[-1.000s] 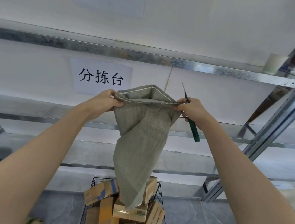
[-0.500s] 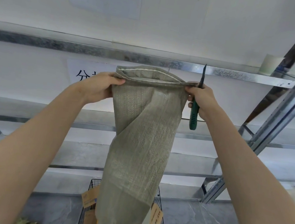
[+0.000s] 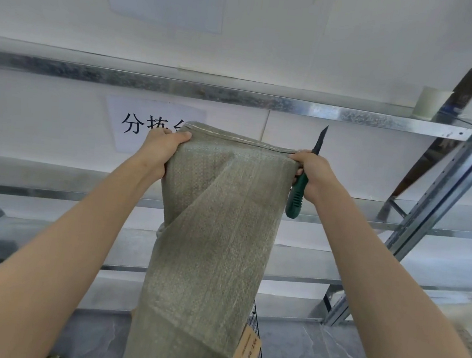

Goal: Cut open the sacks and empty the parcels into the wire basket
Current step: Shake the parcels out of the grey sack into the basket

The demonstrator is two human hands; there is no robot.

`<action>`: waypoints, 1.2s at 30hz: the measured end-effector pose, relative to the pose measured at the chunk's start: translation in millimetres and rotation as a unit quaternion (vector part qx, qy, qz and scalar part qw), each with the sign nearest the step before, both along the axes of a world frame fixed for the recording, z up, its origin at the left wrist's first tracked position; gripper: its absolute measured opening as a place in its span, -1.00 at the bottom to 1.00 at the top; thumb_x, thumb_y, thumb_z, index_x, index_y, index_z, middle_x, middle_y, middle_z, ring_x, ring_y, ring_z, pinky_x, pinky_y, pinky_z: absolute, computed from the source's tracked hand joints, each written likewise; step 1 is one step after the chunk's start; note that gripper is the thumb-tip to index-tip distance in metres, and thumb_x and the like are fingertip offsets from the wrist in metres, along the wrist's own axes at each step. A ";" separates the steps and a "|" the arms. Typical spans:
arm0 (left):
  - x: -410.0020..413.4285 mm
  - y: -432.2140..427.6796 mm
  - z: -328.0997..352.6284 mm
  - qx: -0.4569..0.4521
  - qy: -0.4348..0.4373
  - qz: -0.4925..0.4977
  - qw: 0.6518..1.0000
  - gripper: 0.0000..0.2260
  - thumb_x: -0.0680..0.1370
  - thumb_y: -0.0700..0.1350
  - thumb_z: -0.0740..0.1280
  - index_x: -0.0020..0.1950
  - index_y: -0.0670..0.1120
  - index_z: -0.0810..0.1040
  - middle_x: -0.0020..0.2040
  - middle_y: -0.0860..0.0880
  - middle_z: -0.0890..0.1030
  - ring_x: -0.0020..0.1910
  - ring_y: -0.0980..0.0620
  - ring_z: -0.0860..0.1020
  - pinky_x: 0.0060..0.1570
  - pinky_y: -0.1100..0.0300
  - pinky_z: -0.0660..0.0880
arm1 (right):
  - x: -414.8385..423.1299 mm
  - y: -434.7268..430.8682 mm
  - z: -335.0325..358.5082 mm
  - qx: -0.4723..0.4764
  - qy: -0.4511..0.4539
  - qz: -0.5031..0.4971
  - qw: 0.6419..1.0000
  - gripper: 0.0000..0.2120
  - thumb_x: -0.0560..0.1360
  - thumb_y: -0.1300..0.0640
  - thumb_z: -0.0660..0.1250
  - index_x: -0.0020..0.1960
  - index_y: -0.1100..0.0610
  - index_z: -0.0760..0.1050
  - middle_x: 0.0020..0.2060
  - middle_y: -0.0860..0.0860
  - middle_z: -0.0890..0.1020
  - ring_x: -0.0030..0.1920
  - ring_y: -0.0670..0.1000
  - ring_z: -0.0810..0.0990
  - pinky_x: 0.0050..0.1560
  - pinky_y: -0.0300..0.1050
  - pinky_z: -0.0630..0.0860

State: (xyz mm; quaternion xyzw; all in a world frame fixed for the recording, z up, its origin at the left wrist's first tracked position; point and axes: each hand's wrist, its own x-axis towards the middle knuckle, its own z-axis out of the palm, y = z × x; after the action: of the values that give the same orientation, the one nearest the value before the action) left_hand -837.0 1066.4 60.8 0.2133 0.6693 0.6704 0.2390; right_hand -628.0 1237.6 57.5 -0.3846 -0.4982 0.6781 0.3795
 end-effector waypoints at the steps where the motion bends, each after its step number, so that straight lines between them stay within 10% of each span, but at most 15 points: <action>1: 1.3 -0.2 0.8 0.000 -0.002 0.006 1.000 -0.86 0.53 -0.15 0.33 -0.15 -0.08 0.37 -0.18 -0.07 0.46 -0.24 0.01 0.46 -0.25 0.14 0.37 | -0.5 -0.2 -0.1 -0.019 0.021 0.002 1.000 -0.80 0.50 0.35 0.26 -0.24 0.12 0.41 -0.54 -0.03 0.40 -0.60 -0.12 0.31 -0.56 -0.29 0.31; 7: 4.6 -6.5 4.4 0.025 -0.014 -0.033 0.999 -0.71 0.57 -0.31 0.08 -0.19 -0.02 0.48 -0.12 -0.06 0.52 -0.23 0.03 0.47 -0.33 0.19 0.39 | 8.1 -10.8 -0.4 -0.059 0.106 0.076 0.990 -0.82 0.51 0.31 0.23 -0.19 0.16 0.56 -0.41 0.03 0.50 -0.48 -0.05 0.37 -0.42 -0.19 0.32; 13: 6.9 -13.1 5.2 0.062 -0.105 -0.056 0.991 -0.73 0.61 -0.24 0.08 -0.13 -0.13 0.55 -0.12 -0.06 0.57 -0.18 0.03 0.53 -0.23 0.19 0.47 | 16.7 -11.8 -15.0 0.064 -0.032 0.205 0.976 -0.72 0.47 0.13 0.40 0.17 0.10 0.53 -0.10 0.00 0.60 -0.26 -0.04 0.52 -0.33 -0.20 0.45; 20: -6.1 -30.2 -2.8 -0.048 0.017 -0.256 0.965 -0.93 0.50 -0.29 0.21 -0.07 -0.20 0.48 -0.11 -0.12 0.56 -0.16 -0.01 0.52 -0.17 0.17 0.45 | 13.6 -9.2 -29.7 0.114 -0.159 0.158 0.968 -0.85 0.45 0.31 0.40 -0.15 0.16 0.44 -0.35 0.02 0.40 -0.40 -0.07 0.33 -0.42 -0.21 0.35; 28: -22.2 -43.9 -21.0 -0.262 0.145 -0.204 0.932 -0.79 0.58 0.01 0.28 0.15 -0.04 0.54 0.07 0.03 0.60 0.07 -0.01 0.58 0.19 -0.03 0.46 | 11.4 -5.5 -42.5 0.101 -0.144 0.125 0.977 -0.90 0.47 0.17 0.42 -0.05 0.13 0.53 -0.22 0.03 0.47 -0.30 -0.05 0.38 -0.43 -0.21 0.38; 36: -17.7 -35.9 -37.0 -0.139 0.048 -0.138 0.979 -0.72 0.58 -0.09 0.29 0.19 -0.25 0.53 0.05 -0.10 0.60 0.03 -0.04 0.59 0.12 0.06 0.52 | 8.3 -5.2 -42.0 0.103 -0.150 0.114 0.977 -0.83 0.45 0.17 0.43 -0.01 0.16 0.49 -0.37 0.00 0.46 -0.45 -0.07 0.37 -0.47 -0.22 0.39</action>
State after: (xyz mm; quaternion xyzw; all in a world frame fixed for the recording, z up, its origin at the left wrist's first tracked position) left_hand -854.7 1030.5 23.8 0.3002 0.7304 0.5206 0.3246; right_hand -619.7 1232.3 15.5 -0.3813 -0.6571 0.5967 0.2583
